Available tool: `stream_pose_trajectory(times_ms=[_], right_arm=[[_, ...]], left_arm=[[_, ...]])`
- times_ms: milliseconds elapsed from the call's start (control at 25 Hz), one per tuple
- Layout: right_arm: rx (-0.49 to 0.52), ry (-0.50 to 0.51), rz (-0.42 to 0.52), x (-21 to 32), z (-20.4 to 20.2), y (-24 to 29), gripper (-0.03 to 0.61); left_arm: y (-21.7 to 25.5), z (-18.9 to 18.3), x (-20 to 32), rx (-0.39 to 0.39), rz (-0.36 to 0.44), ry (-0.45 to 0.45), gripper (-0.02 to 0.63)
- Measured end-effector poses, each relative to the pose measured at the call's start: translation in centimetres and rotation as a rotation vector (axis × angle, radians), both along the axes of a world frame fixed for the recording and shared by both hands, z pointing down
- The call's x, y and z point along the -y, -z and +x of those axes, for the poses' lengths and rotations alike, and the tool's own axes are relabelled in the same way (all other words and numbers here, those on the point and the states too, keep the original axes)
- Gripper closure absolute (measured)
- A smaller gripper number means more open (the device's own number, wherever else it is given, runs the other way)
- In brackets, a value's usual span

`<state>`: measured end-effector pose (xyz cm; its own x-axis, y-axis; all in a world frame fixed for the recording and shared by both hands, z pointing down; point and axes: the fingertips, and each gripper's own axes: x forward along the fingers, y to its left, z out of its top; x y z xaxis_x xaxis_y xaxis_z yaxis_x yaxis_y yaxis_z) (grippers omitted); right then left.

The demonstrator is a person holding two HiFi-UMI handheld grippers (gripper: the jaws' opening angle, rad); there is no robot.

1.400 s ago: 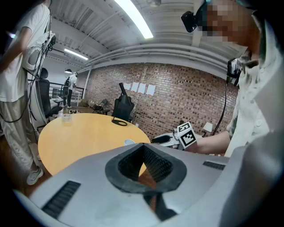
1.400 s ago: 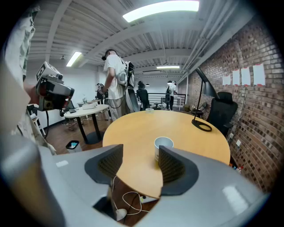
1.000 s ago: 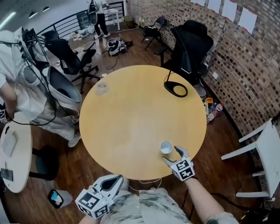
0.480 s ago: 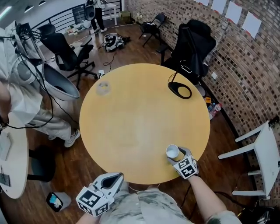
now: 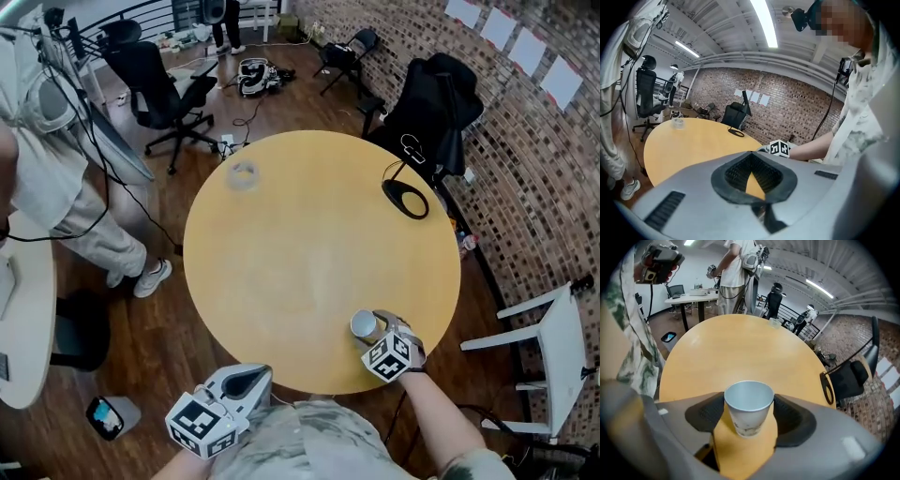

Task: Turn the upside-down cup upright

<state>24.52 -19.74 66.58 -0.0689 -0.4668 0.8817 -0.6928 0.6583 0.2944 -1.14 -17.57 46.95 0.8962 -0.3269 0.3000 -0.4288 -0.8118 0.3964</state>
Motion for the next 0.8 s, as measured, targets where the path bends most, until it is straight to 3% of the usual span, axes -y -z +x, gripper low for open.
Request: stream_pose_trajectory(times_ms=[320,800], right_arm=[[-0.14,0.173,-0.096,0.9,-2.9,-3.4,0.249],[-0.141,0.219,-0.106,0.9,-4.0,-4.3,0.239]], left_arm=[[-1.4,-2.6,0.8,-0.023,-0.019,0.047,0.607],[-2.5,-3.1,0.7,-0.022,-0.037,0.067,0.607]])
